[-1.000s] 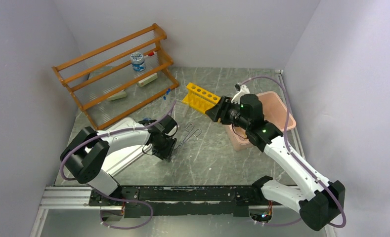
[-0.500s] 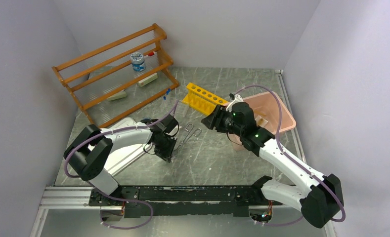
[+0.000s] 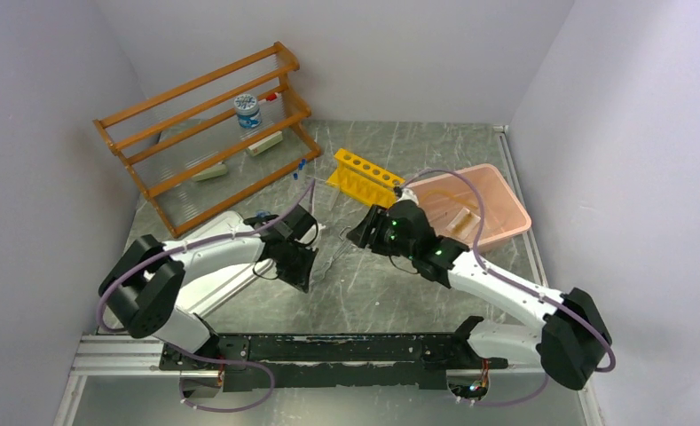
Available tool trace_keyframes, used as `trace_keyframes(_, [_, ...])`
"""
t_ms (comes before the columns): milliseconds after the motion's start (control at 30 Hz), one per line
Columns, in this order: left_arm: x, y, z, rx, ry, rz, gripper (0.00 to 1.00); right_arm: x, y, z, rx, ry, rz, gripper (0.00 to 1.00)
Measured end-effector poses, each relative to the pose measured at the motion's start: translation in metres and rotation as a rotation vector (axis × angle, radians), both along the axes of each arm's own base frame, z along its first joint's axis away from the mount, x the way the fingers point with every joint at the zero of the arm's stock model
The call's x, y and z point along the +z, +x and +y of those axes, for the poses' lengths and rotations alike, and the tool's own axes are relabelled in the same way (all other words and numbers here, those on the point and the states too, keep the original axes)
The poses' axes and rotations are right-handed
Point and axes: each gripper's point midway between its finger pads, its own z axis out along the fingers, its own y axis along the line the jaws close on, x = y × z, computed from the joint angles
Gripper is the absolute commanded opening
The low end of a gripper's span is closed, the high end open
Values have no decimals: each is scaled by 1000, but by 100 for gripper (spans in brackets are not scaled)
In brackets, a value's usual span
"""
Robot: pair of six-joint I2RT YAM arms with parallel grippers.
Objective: Organize the chemistry lab equipment
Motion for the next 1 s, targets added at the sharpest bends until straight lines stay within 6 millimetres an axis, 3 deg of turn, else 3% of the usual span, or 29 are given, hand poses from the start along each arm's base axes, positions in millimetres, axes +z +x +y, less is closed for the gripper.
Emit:
trace_keyframes(300, [29,1,-16,34,-120,-27,5,-49,-19,24,-93,-62,136,60])
trace_keyframes(433, [33,1,-20,50,-143,-24,5,-68,-19,31,-159,-46,181,64])
trace_keyframes(667, [36,1,-25,69,-168,-14,5,-117,-19,39,-256,-76,305,66])
trace_keyframes(733, [36,0,-25,73,-173,-12,5,-122,-17,43,-271,-73,317,65])
trace_keyframes(833, [37,0,-27,75,-183,-11,5,-122,-12,50,-289,-52,317,60])
trace_keyframes(1000, [39,-1,-29,75,-192,-2,5,-127,-4,58,-308,-38,316,31])
